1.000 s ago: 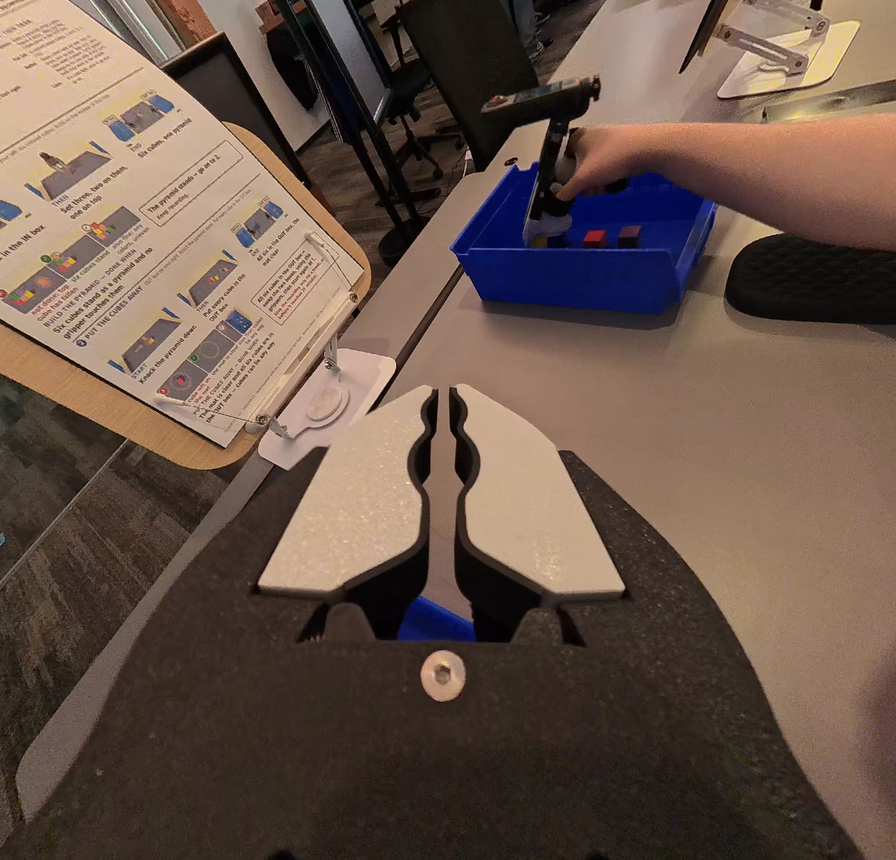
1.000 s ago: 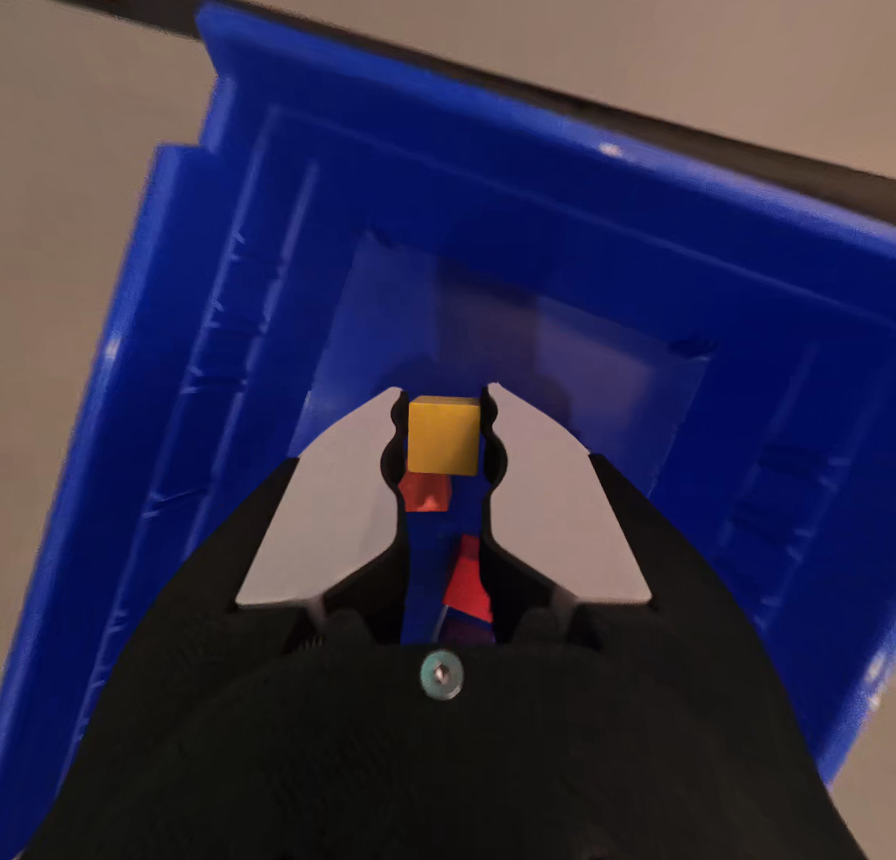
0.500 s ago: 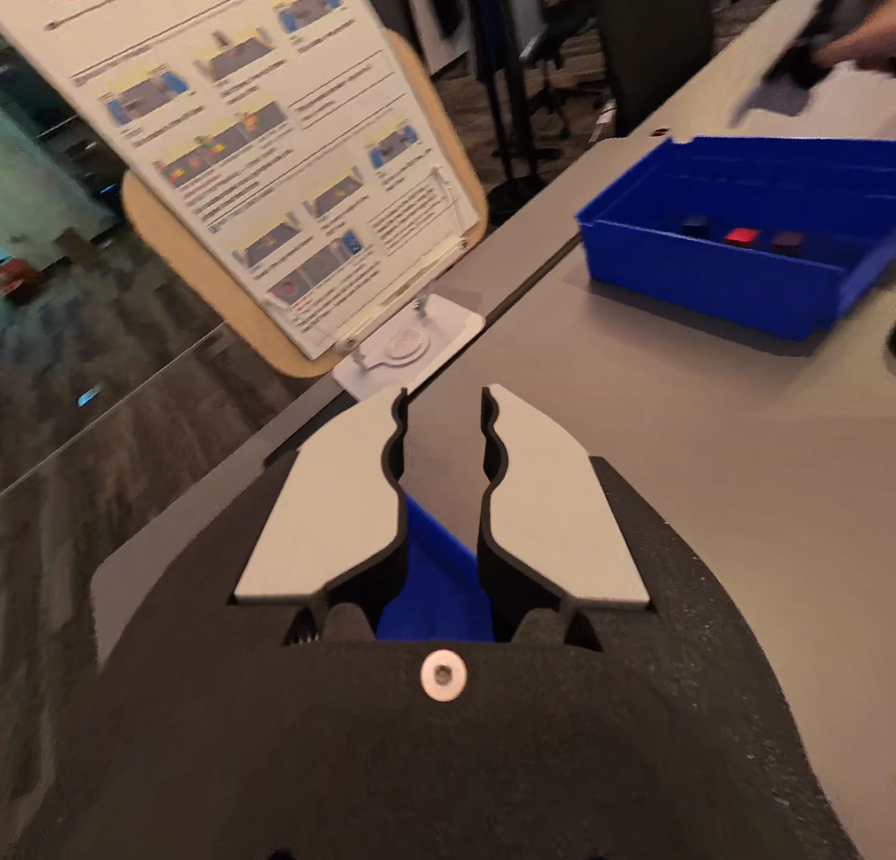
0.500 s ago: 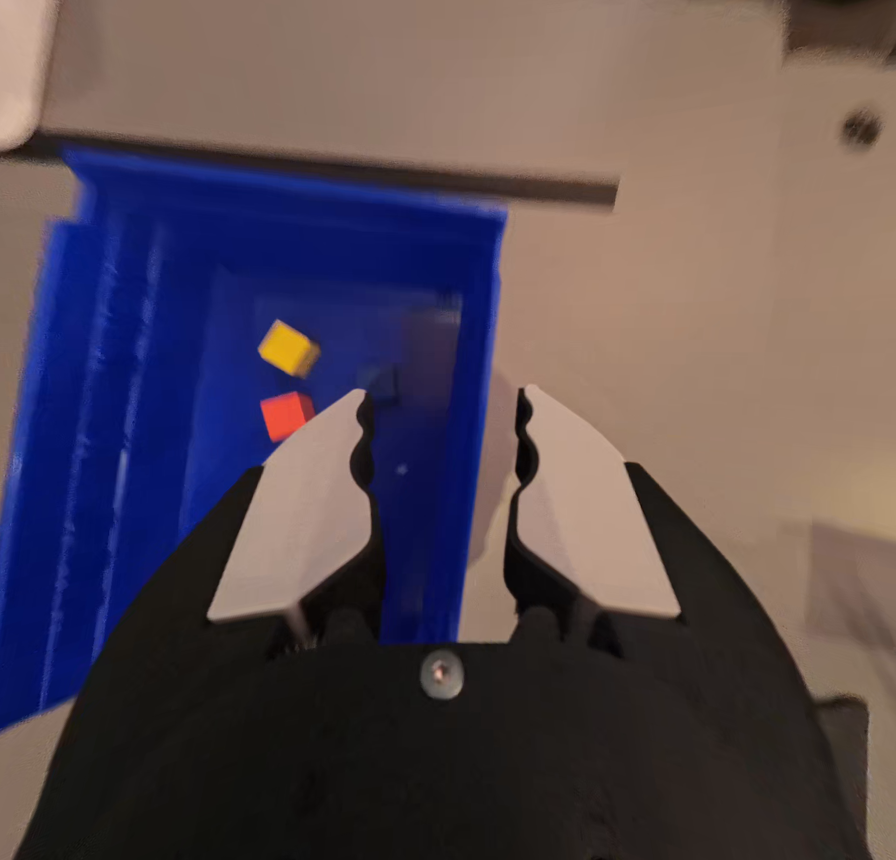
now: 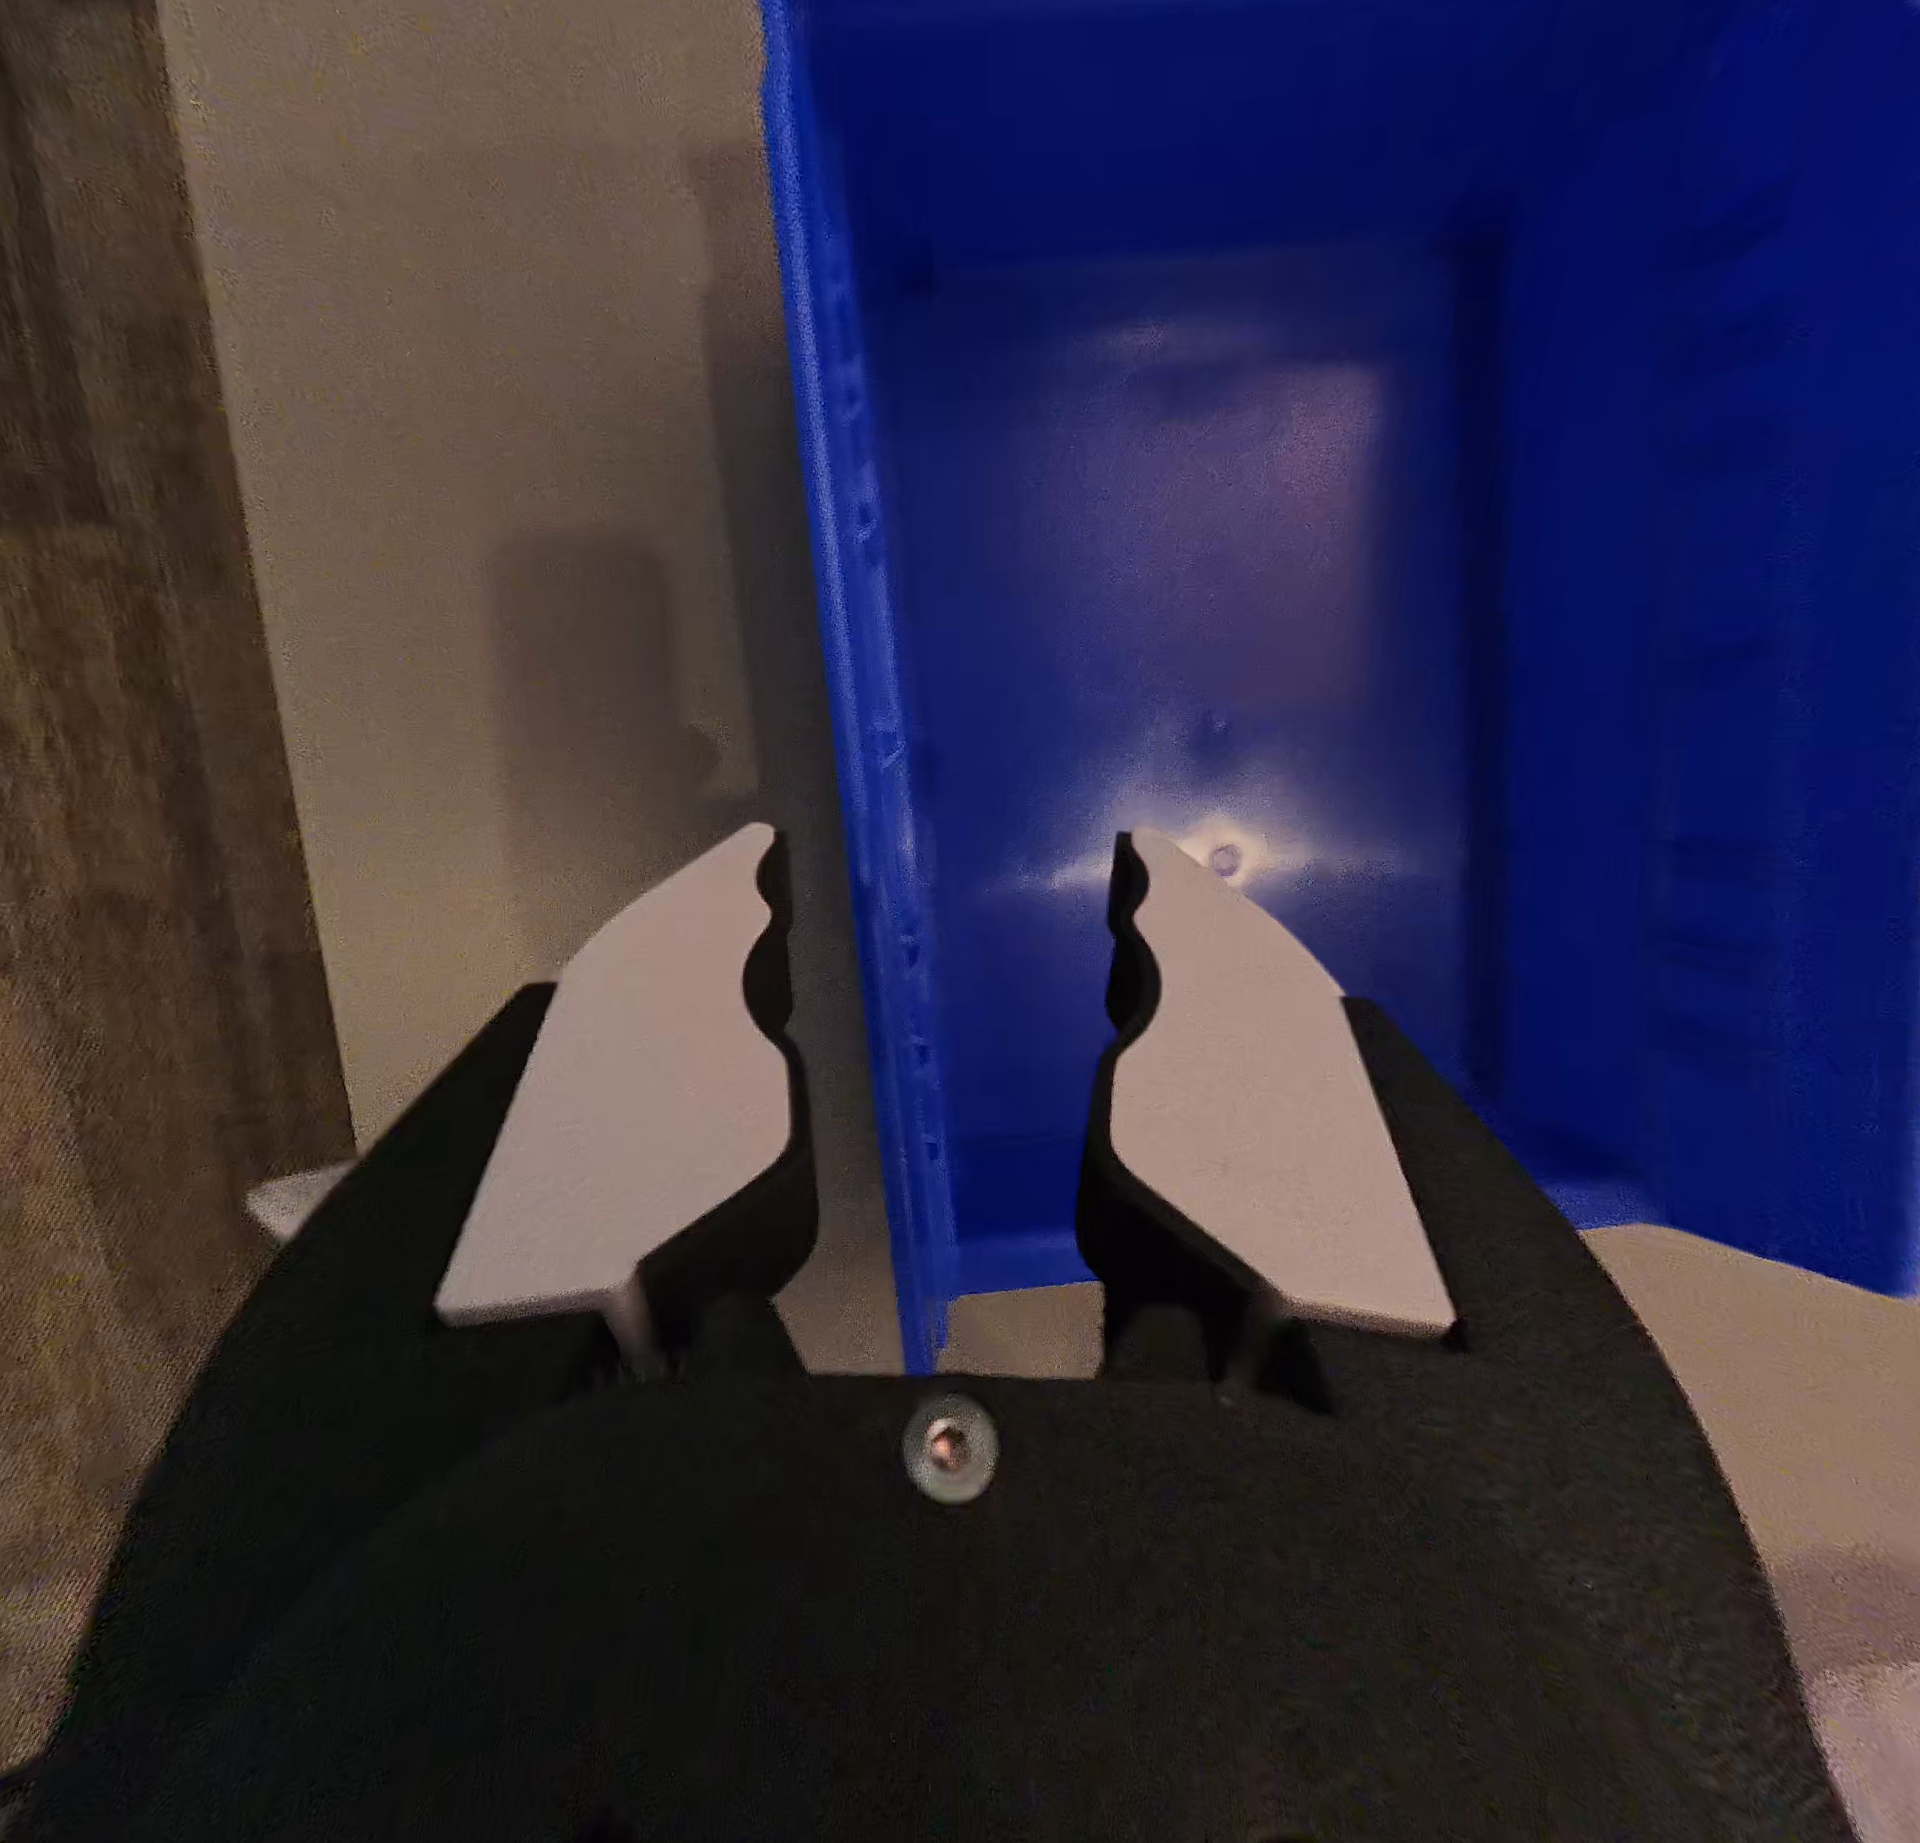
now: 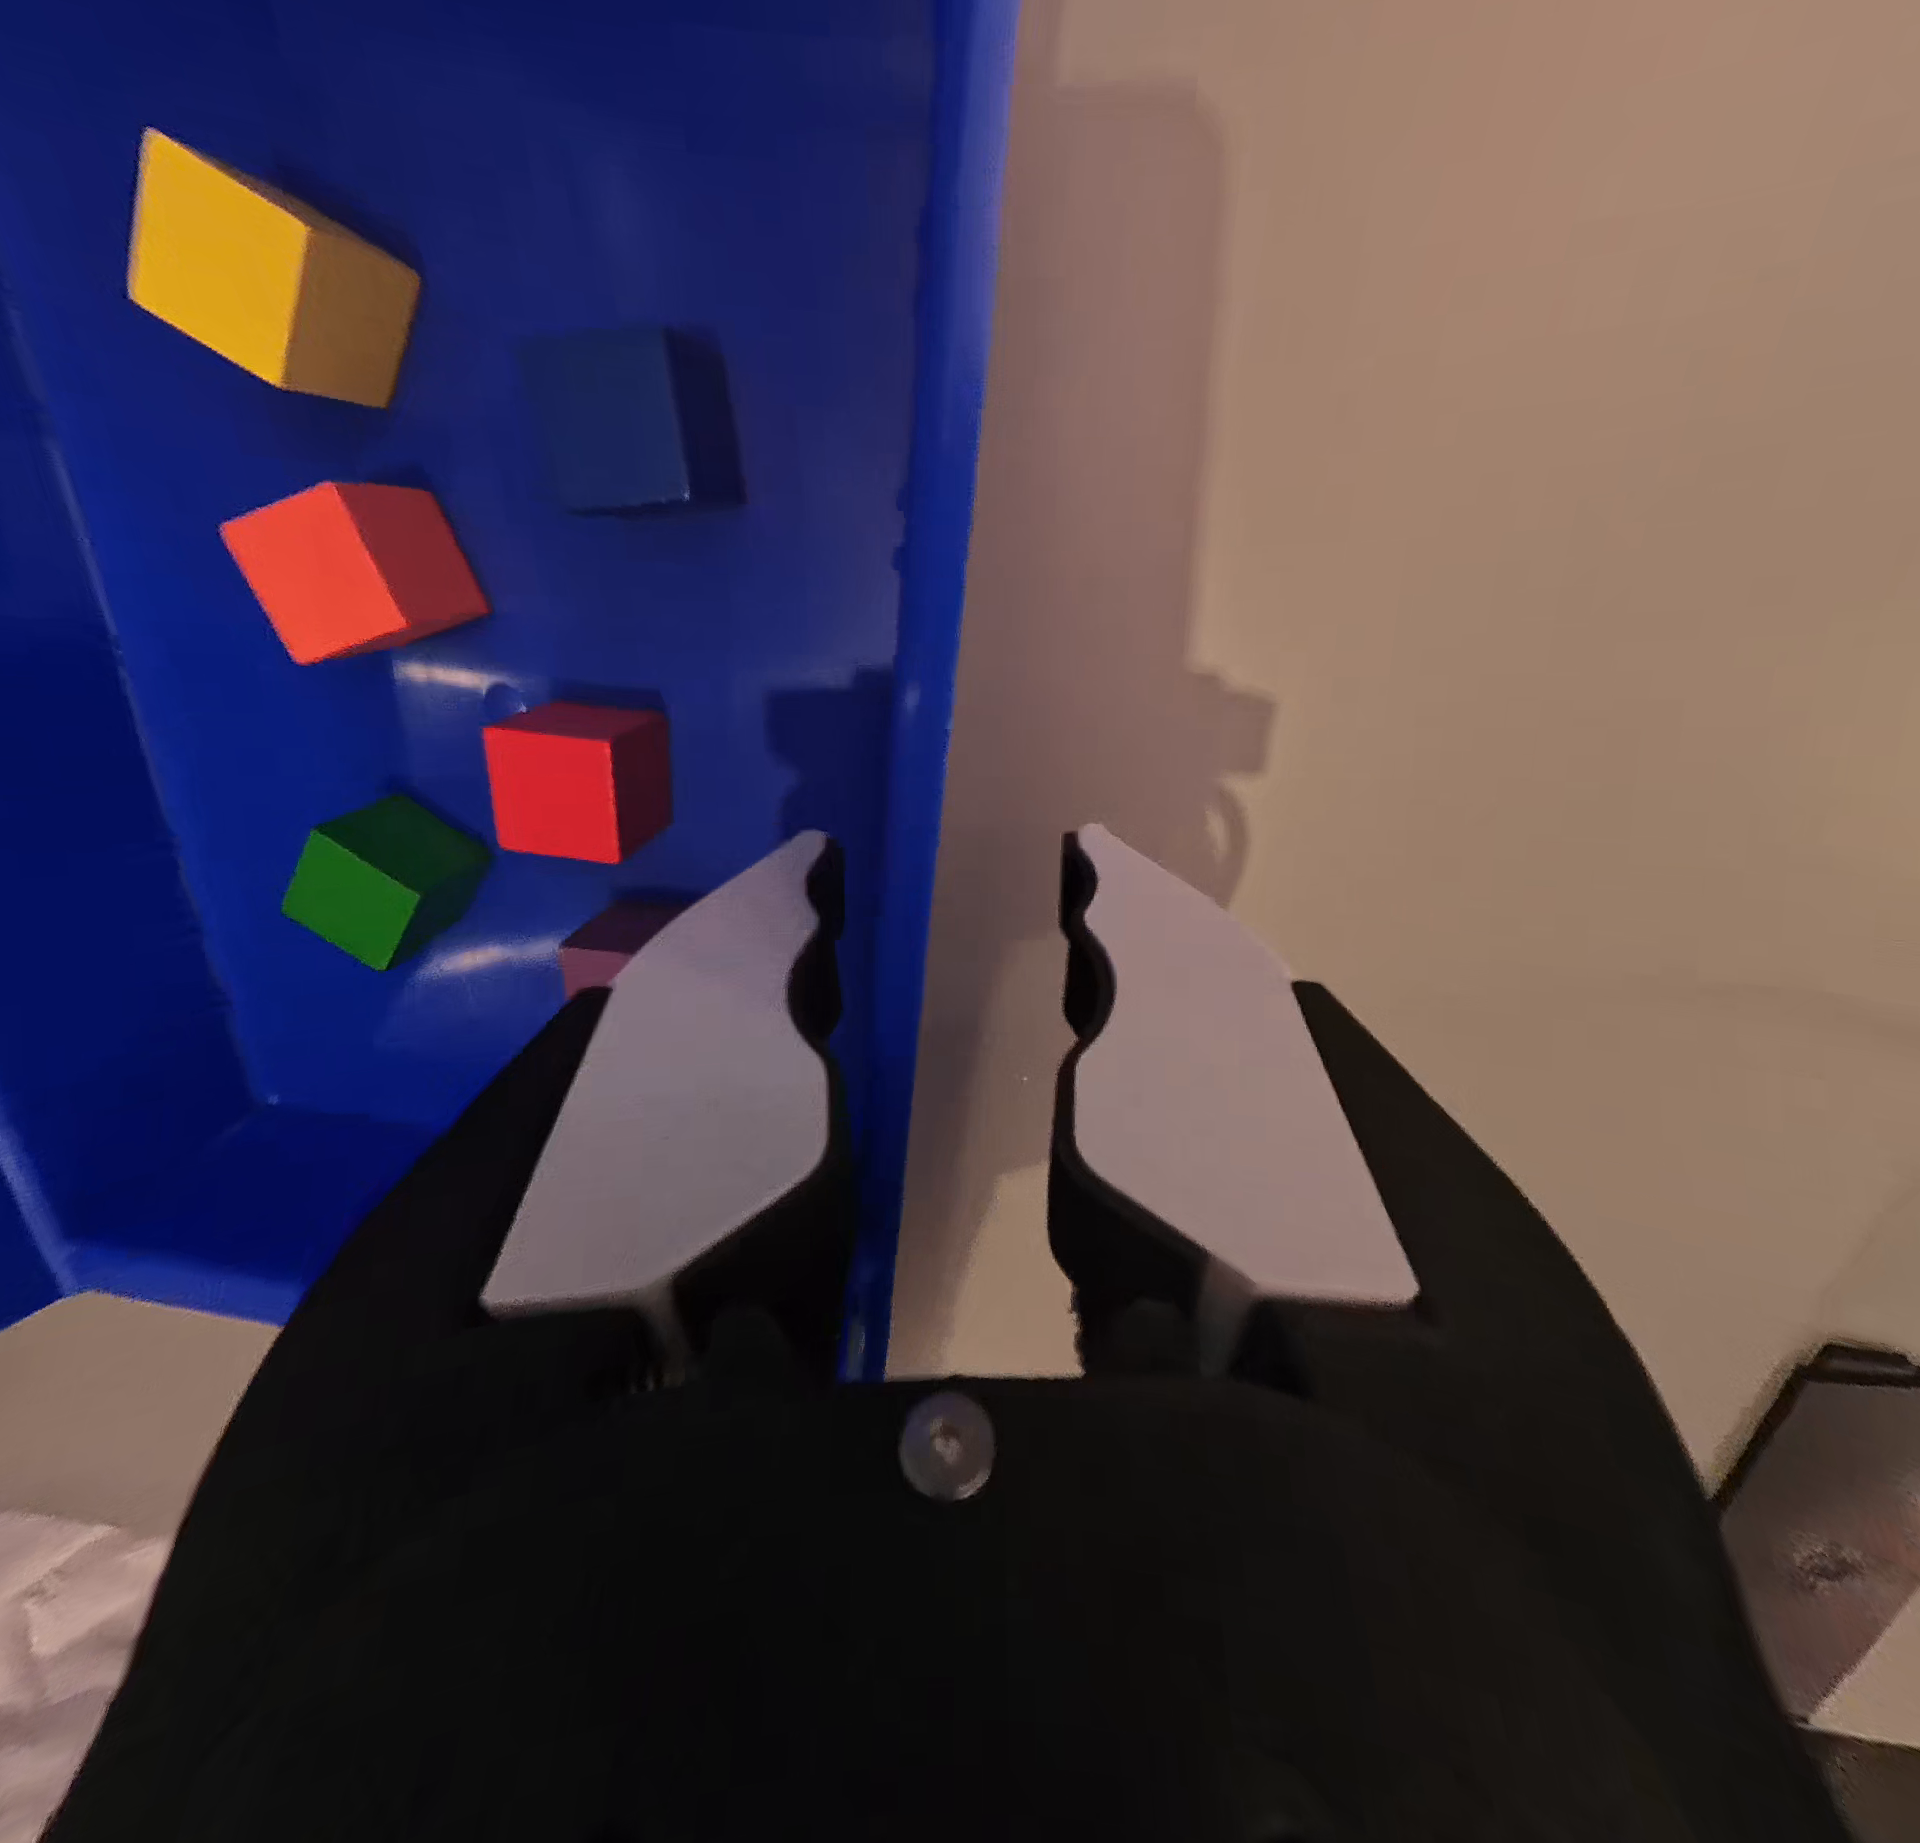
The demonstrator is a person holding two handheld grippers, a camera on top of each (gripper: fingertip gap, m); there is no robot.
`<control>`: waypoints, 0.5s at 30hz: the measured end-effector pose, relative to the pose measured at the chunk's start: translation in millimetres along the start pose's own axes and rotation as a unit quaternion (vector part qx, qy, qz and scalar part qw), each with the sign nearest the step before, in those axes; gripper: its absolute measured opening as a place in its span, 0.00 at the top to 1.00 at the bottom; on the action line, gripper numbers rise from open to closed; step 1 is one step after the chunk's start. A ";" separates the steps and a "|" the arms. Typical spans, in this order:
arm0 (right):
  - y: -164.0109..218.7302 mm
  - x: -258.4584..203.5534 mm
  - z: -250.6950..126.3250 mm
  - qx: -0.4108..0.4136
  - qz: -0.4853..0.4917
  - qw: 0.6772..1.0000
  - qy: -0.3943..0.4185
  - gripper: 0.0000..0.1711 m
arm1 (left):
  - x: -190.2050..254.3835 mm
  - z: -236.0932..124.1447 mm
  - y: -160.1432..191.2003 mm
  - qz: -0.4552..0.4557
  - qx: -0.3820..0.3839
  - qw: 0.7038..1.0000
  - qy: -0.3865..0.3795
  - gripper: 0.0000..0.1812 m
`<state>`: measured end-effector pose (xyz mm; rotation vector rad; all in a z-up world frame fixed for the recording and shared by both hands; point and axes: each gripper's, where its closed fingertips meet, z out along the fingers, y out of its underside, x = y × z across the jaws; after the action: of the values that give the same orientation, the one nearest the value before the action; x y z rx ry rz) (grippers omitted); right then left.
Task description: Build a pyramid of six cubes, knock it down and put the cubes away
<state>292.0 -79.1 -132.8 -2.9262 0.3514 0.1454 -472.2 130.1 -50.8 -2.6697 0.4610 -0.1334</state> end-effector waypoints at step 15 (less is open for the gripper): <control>11.7 -36.1 7.2 -0.045 -0.012 0.998 -0.029 0.96 | 9.2 54.6 62.4 -0.010 -0.194 0.979 0.054 0.97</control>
<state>253.7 -80.7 -137.7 -3.0068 0.3073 0.2474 -473.3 95.2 -126.6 -3.0624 0.5414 -0.2146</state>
